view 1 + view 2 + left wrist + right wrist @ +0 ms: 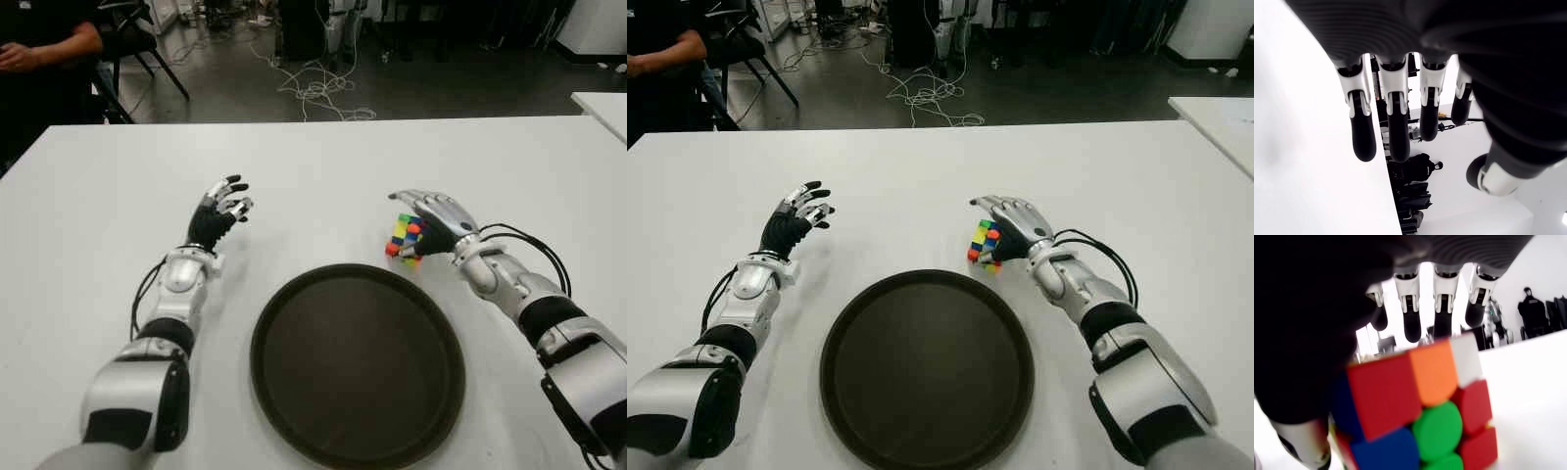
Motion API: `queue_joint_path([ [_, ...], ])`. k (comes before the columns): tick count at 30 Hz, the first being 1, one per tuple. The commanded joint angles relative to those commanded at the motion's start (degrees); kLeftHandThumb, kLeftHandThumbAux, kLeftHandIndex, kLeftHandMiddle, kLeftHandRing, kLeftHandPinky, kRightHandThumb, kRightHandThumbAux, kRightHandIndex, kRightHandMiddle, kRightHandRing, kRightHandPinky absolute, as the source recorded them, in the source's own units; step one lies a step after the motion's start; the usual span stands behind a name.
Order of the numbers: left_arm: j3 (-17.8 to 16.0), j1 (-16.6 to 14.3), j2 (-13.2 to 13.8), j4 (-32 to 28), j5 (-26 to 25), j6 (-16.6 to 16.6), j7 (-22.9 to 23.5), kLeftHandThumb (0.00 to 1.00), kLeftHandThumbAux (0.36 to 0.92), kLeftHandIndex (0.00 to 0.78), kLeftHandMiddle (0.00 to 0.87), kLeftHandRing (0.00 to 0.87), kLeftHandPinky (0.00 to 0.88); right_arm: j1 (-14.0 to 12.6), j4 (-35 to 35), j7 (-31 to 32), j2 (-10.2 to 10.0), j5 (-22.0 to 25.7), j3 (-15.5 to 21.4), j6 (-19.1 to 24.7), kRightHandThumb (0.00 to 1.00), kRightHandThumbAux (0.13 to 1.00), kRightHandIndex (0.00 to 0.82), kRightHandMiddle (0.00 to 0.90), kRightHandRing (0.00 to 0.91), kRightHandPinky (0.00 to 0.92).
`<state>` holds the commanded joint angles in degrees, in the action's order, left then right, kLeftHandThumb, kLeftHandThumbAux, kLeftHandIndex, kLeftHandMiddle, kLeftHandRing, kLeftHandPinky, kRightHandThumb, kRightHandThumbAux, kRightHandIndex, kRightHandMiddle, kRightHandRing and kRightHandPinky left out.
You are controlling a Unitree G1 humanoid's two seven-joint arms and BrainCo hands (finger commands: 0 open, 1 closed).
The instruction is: Pick up the Rubik's Cube and put it in the plate
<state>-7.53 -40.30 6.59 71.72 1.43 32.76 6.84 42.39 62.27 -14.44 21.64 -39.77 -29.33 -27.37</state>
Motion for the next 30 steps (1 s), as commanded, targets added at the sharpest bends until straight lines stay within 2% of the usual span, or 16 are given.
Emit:
queue_joint_path([
  [4,-0.1,0.0,0.0,0.0,-0.1,-0.3,0.2,0.198,0.66,0.163,0.197,0.291,0.39,-0.3,-2.4,4.4,1.1,0.9,0.7,-0.4,0.0,0.771,0.158,0.197,0.204,0.186],
  [13,0.1,0.0,0.3,-0.2,0.0,-0.3,0.3,0.178,0.651,0.16,0.206,0.289,0.391,-2.0,-8.5,9.8,3.5,2.2,2.1,-1.1,0.0,0.762,0.176,0.212,0.226,0.191],
  [25,0.4,0.1,0.5,-0.3,0.4,-0.2,-0.3,0.186,0.66,0.163,0.212,0.291,0.386,-3.8,-15.2,16.5,6.4,3.2,3.7,1.2,0.0,0.767,0.18,0.219,0.221,0.165],
  [30,0.5,0.1,0.6,-0.3,0.3,-0.3,-0.3,0.184,0.663,0.164,0.21,0.293,0.388,-3.9,-16.8,19.3,6.9,3.1,3.9,3.0,0.0,0.775,0.169,0.206,0.205,0.157],
])
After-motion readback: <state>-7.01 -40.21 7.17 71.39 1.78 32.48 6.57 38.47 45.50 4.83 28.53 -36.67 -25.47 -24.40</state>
